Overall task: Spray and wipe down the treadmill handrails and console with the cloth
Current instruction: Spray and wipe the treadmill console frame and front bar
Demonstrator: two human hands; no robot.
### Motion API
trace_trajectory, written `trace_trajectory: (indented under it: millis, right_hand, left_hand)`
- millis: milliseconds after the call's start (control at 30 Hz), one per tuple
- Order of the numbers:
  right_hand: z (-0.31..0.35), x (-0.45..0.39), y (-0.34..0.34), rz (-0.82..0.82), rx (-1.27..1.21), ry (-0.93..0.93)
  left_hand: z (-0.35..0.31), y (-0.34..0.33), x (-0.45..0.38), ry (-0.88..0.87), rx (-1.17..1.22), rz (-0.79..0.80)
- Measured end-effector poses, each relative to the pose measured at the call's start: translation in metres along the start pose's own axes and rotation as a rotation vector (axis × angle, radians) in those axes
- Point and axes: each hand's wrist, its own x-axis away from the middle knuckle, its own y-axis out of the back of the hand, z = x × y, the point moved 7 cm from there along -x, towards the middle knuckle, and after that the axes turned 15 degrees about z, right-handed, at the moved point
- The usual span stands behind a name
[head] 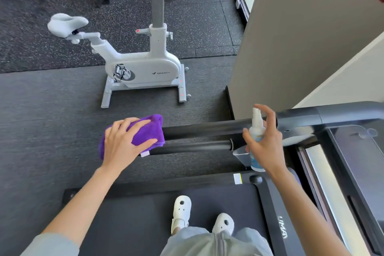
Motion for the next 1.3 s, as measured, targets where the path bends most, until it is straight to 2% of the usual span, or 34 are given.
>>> trace_trajectory:
  millis: [233, 467, 767, 900, 1133, 1233, 1300]
  right_hand:
    - [-0.005, 0.007, 0.01, -0.007, -0.012, 0.016]
    - [-0.026, 0.025, 0.031, -0.044, -0.018, -0.016]
    - [-0.048, 0.049, 0.066, -0.195, -0.045, -0.071]
    - [-0.047, 0.048, 0.067, -0.182, -0.015, -0.081]
    - [-0.037, 0.045, 0.062, -0.19, -0.033, -0.082]
    - [-0.035, 0.049, 0.06, -0.226, -0.022, -0.104]
    - [-0.034, 0.056, 0.06, -0.281, -0.004, -0.142]
  left_hand:
    - [-0.104, -0.023, -0.039, -0.064, -0.047, 0.113]
    - [-0.167, -0.039, -0.054, -0.108, -0.018, 0.117]
    - [-0.301, -0.077, -0.091, -0.175, -0.024, 0.274]
    - [-0.285, -0.071, -0.089, -0.205, 0.034, 0.319]
    - [-0.163, -0.039, -0.048, -0.135, 0.034, 0.148]
    - [-0.172, -0.043, -0.052, -0.091, -0.012, 0.137]
    - [-0.205, -0.049, -0.061, -0.151, -0.028, 0.162]
